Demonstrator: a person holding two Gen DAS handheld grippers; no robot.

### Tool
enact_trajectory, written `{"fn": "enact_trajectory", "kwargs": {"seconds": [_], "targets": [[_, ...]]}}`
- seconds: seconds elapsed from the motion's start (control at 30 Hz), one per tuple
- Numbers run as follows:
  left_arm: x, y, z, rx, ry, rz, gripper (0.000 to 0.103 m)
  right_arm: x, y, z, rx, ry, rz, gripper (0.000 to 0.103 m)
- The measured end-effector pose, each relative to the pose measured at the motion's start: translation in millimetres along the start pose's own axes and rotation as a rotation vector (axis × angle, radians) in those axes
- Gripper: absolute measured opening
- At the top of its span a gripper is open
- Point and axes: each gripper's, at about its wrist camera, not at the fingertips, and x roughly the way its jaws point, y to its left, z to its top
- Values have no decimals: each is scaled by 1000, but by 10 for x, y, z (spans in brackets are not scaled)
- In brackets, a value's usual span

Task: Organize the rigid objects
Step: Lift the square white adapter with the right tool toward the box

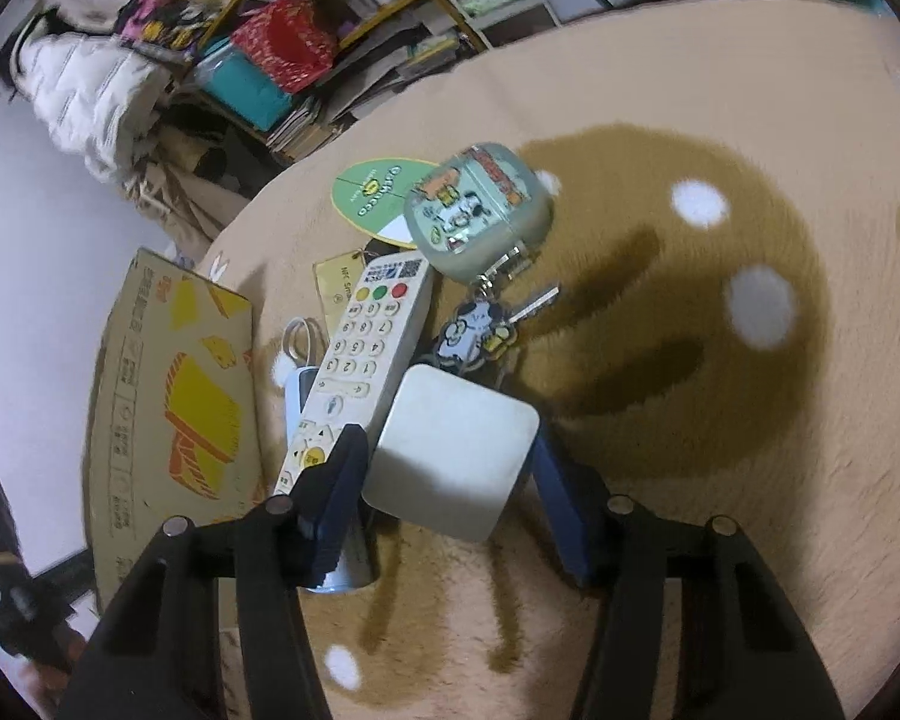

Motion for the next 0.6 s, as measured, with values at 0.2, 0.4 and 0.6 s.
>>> {"fn": "enact_trajectory", "kwargs": {"seconds": [0.2,0.4,0.6], "targets": [[9,2,4,7,-1,6,10,3,57,-31,-6,-25,-26,57],[15,33,14,-13,6,-13,10,-49,112,-39,-36,-37,-71,53],[18,30,7,-8,5,-10,10,-224,168,2,-79,-119,-142,50]]}}
